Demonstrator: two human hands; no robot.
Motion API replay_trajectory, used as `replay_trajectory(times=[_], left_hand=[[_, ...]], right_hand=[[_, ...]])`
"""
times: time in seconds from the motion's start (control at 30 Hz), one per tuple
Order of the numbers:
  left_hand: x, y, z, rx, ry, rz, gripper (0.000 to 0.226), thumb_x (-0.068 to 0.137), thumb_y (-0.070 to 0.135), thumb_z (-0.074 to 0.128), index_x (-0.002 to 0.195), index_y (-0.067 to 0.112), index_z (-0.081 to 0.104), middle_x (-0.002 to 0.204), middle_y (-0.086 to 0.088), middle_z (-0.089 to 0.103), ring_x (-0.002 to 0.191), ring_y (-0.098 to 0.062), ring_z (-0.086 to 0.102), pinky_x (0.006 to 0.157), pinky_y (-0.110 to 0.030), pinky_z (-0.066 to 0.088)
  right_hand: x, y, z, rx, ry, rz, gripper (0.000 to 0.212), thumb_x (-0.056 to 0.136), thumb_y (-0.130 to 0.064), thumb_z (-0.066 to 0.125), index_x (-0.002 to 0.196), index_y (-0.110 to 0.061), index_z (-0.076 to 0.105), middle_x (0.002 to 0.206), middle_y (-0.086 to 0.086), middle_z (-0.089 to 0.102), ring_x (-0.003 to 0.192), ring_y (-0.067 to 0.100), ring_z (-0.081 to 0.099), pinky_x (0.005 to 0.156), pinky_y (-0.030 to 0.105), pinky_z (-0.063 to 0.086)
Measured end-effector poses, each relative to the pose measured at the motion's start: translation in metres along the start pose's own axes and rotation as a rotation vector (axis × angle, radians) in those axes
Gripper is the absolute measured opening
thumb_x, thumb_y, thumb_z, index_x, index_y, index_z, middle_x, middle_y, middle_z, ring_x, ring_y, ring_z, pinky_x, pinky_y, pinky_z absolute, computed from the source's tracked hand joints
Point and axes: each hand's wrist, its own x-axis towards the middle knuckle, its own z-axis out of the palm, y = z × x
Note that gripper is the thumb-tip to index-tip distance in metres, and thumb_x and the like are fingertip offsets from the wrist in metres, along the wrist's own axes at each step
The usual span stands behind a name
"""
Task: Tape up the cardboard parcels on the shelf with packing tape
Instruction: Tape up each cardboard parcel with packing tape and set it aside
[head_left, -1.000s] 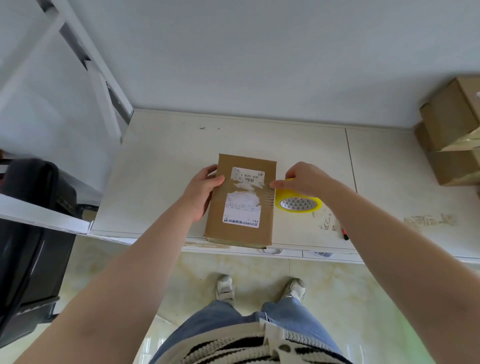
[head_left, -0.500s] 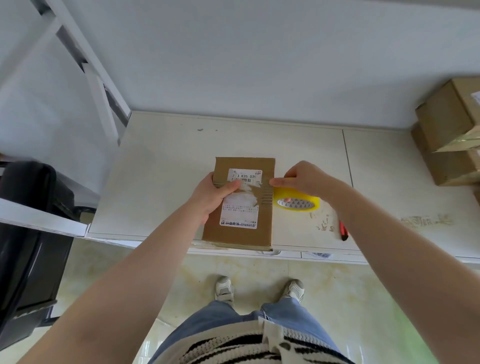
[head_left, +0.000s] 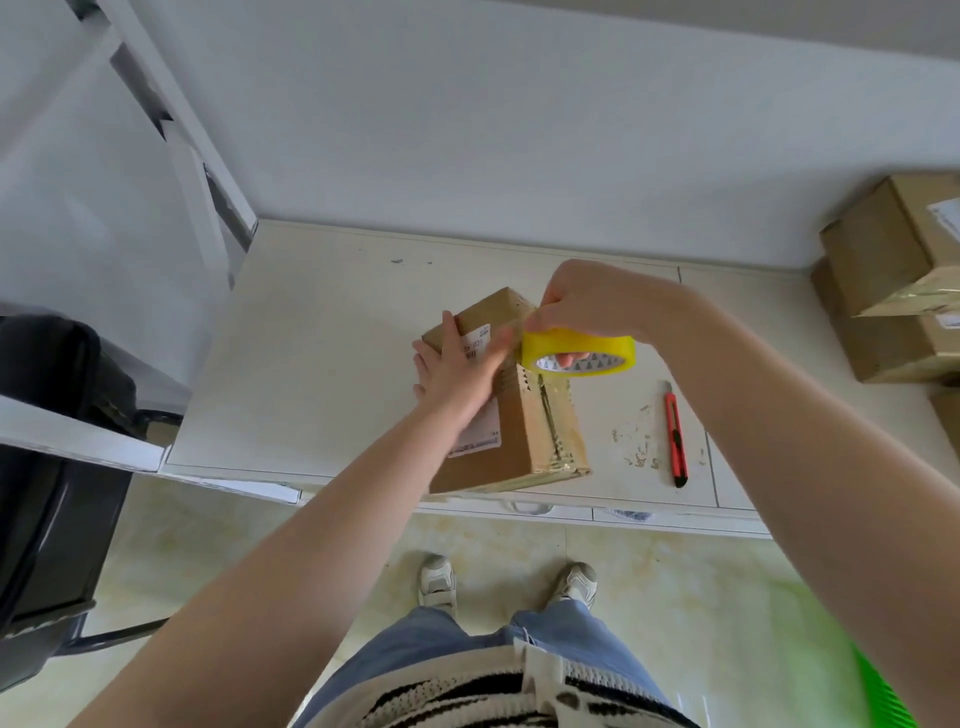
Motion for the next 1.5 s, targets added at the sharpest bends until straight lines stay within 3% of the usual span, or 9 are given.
replay_trajectory(times=[0.17,0.3,0.53,0.7,0.83,1.0,1.17,1.27,1.5], left_hand=[[-0.001,0.006,0.001,0.057,-0.056,-0.071,0.109,0.074,0.085,0.038,0.155,0.034,-0.014,0.162,-0.013,-0.023,0.150,-0.030,-0.018,0.119,-0.061,-0.002],[-0.001,0.000,-0.003,0.006,-0.051,-0.046,0.105,0.082,0.076,0.048,0.156,0.033,-0.011,0.163,-0.011,-0.021,0.151,-0.029,-0.017,0.119,-0.059,-0.003],[0.003,-0.011,-0.013,-0.088,-0.074,-0.015,0.111,0.077,0.078,0.054,0.157,0.032,-0.008,0.165,-0.008,-0.012,0.152,-0.025,-0.013,0.119,-0.060,0.000],[0.002,-0.016,-0.033,-0.152,-0.096,-0.030,0.117,0.067,0.082,0.057,0.157,0.028,0.007,0.165,-0.004,0.008,0.151,-0.024,0.012,0.120,-0.049,0.015],[0.003,-0.011,-0.041,-0.392,-0.160,-0.086,0.061,0.087,0.050,0.068,0.136,0.020,0.046,0.137,-0.005,0.058,0.121,-0.024,0.058,0.095,-0.036,0.046],[0.002,-0.006,-0.028,-0.386,-0.135,-0.087,0.097,0.043,0.072,0.083,0.122,0.029,0.047,0.128,-0.002,0.060,0.114,-0.023,0.061,0.100,-0.052,0.048],[0.003,-0.010,-0.043,-0.488,-0.169,-0.102,0.067,0.074,0.040,0.084,0.132,0.022,0.054,0.122,-0.001,0.068,0.113,-0.023,0.065,0.105,-0.048,0.045],[0.008,-0.019,-0.049,-0.463,-0.161,-0.141,0.087,0.076,0.037,0.081,0.150,0.019,0.039,0.137,0.000,0.059,0.121,-0.020,0.058,0.109,-0.039,0.040],[0.007,-0.022,-0.049,-0.430,-0.180,-0.145,0.049,0.086,0.026,0.074,0.133,0.020,0.059,0.109,0.002,0.074,0.096,-0.012,0.070,0.092,-0.029,0.052]], right_hand=[[0.003,-0.003,-0.002,-0.001,-0.002,-0.005,0.052,0.093,-0.048,0.056,0.073,-0.003,0.073,0.065,0.009,0.070,0.048,0.012,0.052,0.059,0.025,0.042],[0.005,0.009,0.000,0.027,0.067,0.026,0.055,0.090,-0.056,0.055,0.076,-0.005,0.071,0.065,0.011,0.069,0.055,0.019,0.054,0.058,0.028,0.040],[0.008,0.021,0.014,-0.273,0.162,0.127,0.070,0.081,-0.074,0.053,0.052,-0.010,0.054,0.049,0.002,0.055,0.051,0.018,0.053,0.059,0.031,0.043],[0.002,0.033,0.016,-0.031,0.200,0.037,0.071,0.080,-0.072,0.057,0.069,-0.001,0.058,0.061,0.006,0.044,0.057,0.020,0.044,0.058,0.031,0.033],[0.000,0.026,0.024,0.082,0.264,-0.020,0.060,0.084,-0.061,0.062,0.074,-0.001,0.062,0.062,0.005,0.045,0.058,0.020,0.045,0.059,0.030,0.033],[0.002,0.022,0.026,0.006,0.279,-0.018,0.065,0.082,-0.067,0.059,0.078,-0.002,0.064,0.064,0.007,0.047,0.058,0.021,0.047,0.059,0.030,0.034],[-0.003,0.032,0.016,-0.042,0.235,-0.018,0.070,0.077,-0.069,0.063,0.072,0.001,0.058,0.063,0.007,0.043,0.059,0.022,0.043,0.058,0.031,0.032],[-0.003,0.041,0.017,-0.146,0.243,0.043,0.062,0.075,-0.068,0.065,0.068,-0.007,0.062,0.064,0.005,0.051,0.060,0.021,0.050,0.057,0.029,0.036],[0.013,0.072,0.062,0.070,0.162,0.123,0.054,0.077,-0.060,0.070,0.077,-0.006,0.068,0.069,0.004,0.054,0.066,0.020,0.052,0.060,0.030,0.038]])
